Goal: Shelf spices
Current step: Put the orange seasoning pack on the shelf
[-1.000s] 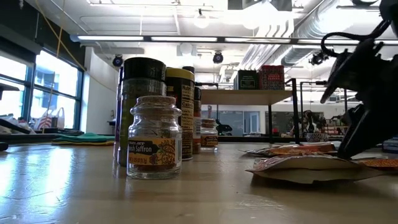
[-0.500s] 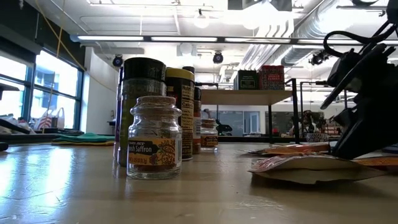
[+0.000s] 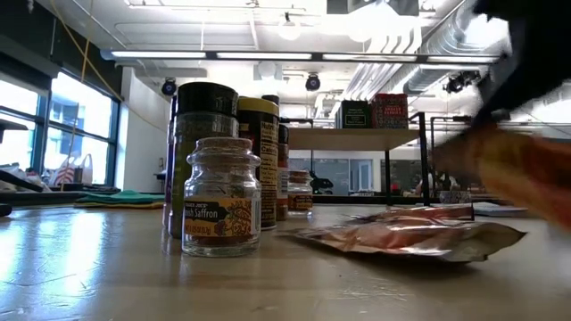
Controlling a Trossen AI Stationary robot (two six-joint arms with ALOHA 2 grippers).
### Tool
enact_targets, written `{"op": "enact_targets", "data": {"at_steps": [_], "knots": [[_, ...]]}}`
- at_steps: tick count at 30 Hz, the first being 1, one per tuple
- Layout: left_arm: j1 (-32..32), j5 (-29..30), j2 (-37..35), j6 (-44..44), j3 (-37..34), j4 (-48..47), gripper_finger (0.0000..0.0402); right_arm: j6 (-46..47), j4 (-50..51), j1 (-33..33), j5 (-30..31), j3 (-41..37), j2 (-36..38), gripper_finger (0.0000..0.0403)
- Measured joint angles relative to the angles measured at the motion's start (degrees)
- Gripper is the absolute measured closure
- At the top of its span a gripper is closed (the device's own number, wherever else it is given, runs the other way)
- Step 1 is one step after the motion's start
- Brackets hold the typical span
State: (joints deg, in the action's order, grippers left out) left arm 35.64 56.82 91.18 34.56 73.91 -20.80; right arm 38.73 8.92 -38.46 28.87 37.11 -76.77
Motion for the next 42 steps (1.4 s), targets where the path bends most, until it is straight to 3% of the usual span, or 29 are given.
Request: {"op": "enact_targets", "data": {"at_steps": [3, 7, 10, 14, 17, 21, 25, 34, 42], "knots": [[-0.7, -1.7, 2.0, -5.5, 0.0, 5.0, 0.0191, -3.2, 5.5, -0.8, 3.1, 6.0, 0.4, 0.0403], [-3.4, -12.7, 6.7, -16.8, 0.0, 18.6, 0.0191, -6.9, 8.0, -1.8, 5.2, 10.2, 0.1, 0.0403], [-5.8, -20.5, 10.9, -24.5, 0.0, 30.5, 0.0191, -7.0, 8.5, -2.9, 7.3, 10.8, 0.1, 0.0403], [-8.3, -22.8, 16.2, -32.6, 0.0, 44.5, 0.0191, -3.8, 9.0, -4.7, 8.8, 10.8, -0.1, 0.0403], [-10.5, -28.5, 20.2, -34.2, 0.0, 50.3, 0.0191, -2.7, 9.2, -6.1, 10.9, 10.8, -1.0, 0.0403], [-13.1, -38.0, 23.8, -34.1, 0.0, 51.4, 0.0191, -1.1, 9.1, -7.2, 11.2, 10.8, -3.3, 0.0403], [-14.4, -41.8, 25.2, -30.4, 0.0, 51.6, 0.019, 1.4, 9.1, -8.5, 11.9, 10.8, -4.9, 0.0403], [-14.5, -43.2, 25.3, -27.6, 0.1, 45.9, 0.019, 4.9, 9.2, -12.4, 20.4, 10.8, -5.3, 0.0403], [-15.1, -42.2, 26.5, -25.2, 0.1, 45.8, 0.019, 6.2, 8.6, -13.4, 22.8, 10.8, -5.3, 0.0403]]}}
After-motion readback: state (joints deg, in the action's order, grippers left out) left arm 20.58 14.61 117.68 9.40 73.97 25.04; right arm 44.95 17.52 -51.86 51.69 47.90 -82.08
